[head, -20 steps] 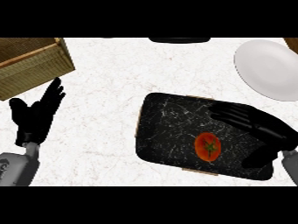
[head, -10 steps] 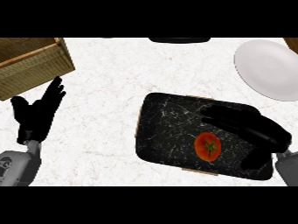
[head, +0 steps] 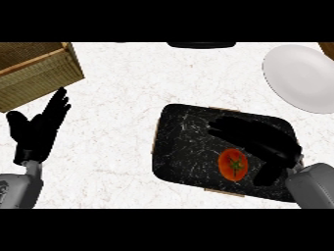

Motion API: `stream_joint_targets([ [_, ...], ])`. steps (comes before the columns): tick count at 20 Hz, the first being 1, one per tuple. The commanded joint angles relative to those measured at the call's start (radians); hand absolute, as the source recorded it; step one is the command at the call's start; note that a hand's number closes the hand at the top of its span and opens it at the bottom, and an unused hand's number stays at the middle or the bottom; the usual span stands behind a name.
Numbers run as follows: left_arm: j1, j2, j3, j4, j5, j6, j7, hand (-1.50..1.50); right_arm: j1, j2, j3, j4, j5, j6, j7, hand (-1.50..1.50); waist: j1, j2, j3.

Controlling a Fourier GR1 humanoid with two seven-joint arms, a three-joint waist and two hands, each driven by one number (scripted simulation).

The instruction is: Pick the tomato from the tray and place it in the plate

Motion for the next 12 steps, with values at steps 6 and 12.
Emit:
stream_joint_targets([
  [6,0.023,-0.040,0.036,-0.028,-0.052,-0.037,0.008,0.00,0.004,0.111,0.025,0.131,0.194,-0.093,-0.029,-1.50,0.003,0.000,0.000],
  [12,0.034,-0.081,0.042,-0.024,-0.085,-0.016,-0.003,0.00,-0.022,0.071,0.045,0.113,0.227,0.006,-0.122,1.50,0.003,0.000,0.000],
])
